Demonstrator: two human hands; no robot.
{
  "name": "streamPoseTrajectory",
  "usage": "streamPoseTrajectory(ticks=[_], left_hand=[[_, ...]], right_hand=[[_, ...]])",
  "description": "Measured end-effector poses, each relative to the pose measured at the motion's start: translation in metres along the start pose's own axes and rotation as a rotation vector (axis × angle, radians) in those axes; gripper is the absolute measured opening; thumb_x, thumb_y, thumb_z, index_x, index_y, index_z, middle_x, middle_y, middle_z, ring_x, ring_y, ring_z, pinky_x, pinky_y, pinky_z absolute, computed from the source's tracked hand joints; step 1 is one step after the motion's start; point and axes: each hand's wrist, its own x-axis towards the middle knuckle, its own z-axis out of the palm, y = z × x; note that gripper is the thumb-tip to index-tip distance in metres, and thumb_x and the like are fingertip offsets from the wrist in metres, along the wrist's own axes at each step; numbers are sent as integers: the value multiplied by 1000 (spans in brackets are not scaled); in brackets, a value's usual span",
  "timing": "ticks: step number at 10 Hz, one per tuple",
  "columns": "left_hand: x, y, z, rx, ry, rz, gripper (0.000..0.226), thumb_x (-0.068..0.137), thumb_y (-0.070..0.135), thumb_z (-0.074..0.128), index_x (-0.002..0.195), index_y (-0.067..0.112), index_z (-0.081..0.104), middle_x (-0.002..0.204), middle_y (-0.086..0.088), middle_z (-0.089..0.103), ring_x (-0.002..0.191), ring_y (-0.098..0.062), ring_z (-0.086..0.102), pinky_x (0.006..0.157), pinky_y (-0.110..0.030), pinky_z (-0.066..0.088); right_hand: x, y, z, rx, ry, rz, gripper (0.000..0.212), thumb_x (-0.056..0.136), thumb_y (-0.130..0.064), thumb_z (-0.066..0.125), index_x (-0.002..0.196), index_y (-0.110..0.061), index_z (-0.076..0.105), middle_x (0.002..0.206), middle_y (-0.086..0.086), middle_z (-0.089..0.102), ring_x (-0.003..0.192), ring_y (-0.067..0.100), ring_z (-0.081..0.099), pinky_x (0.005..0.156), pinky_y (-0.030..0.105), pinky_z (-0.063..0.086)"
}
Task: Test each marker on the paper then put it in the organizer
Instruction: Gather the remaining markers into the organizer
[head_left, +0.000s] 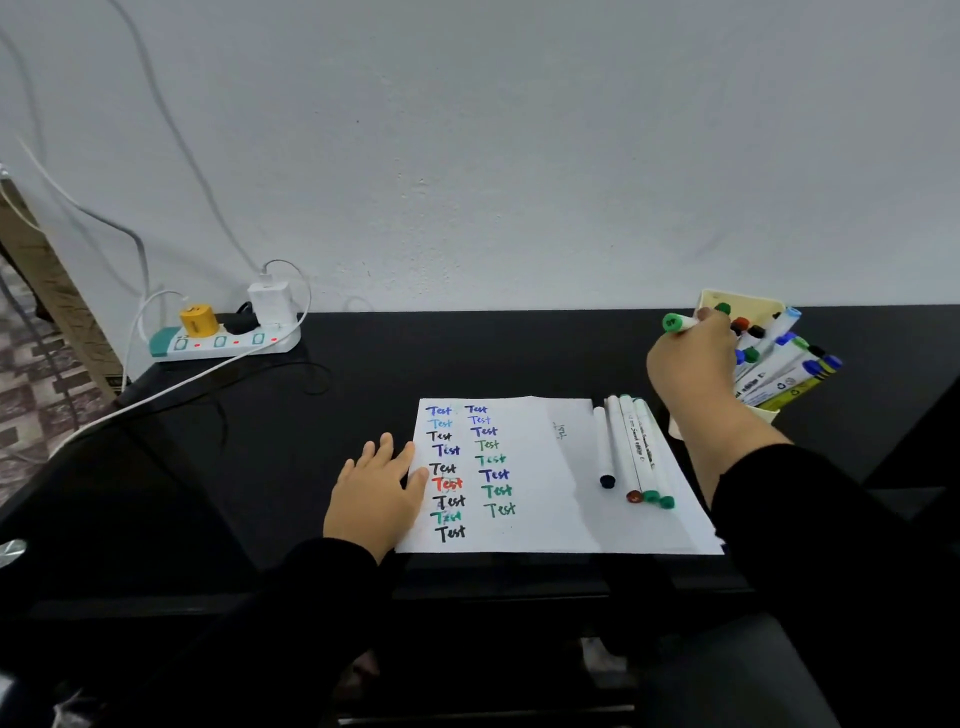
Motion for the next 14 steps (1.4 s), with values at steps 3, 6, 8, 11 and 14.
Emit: streamPoseTrajectory(ticks=[3, 6, 8, 11, 14], left_hand=[[0, 0, -1, 15, -27, -4, 53, 100, 42, 23, 150, 25, 18, 158, -2, 7, 146, -20, 5, 117, -37, 5], [0, 3, -3, 28, -31, -7, 53, 100, 42, 23, 150, 25, 17, 158, -2, 7, 146, -20, 6, 117, -37, 5], [-1, 3, -4, 23, -35, -8, 52, 101, 42, 24, 150, 25, 18, 158, -2, 7, 146, -20, 5, 118, -37, 5], [-1, 3, -4, 15, -28, -13, 52, 101, 42, 24, 150, 25, 18, 158, -2, 8, 146, -20, 6, 117, -37, 6], [0, 3, -4, 4, -34, -18, 52, 100, 42, 25, 149, 25, 19, 158, -2, 8, 146, -20, 5, 117, -37, 5]], right_hand=[[26, -12, -14, -438, -98, -54, 38, 101, -12, 35, 138, -5, 42, 123, 18, 51, 109, 29, 55, 70, 30, 45], [41, -11, -27, -545, -148, -26, 34, 99, -15, 42, 127, 2, 50, 109, 18, 56, 106, 32, 55, 75, 36, 45], [49, -4, -34, -541, -185, -160, 31, 89, -15, 61, 113, 1, 50, 103, 19, 60, 101, 35, 58, 71, 32, 39], [49, -9, -38, -506, -245, -71, 26, 89, -23, 47, 76, -1, 50, 64, 9, 46, 57, 22, 45, 53, 29, 32], [45, 6, -36, -440, -99, -280, 36, 92, -10, 55, 122, -2, 38, 93, 20, 52, 83, 35, 53, 66, 34, 39]])
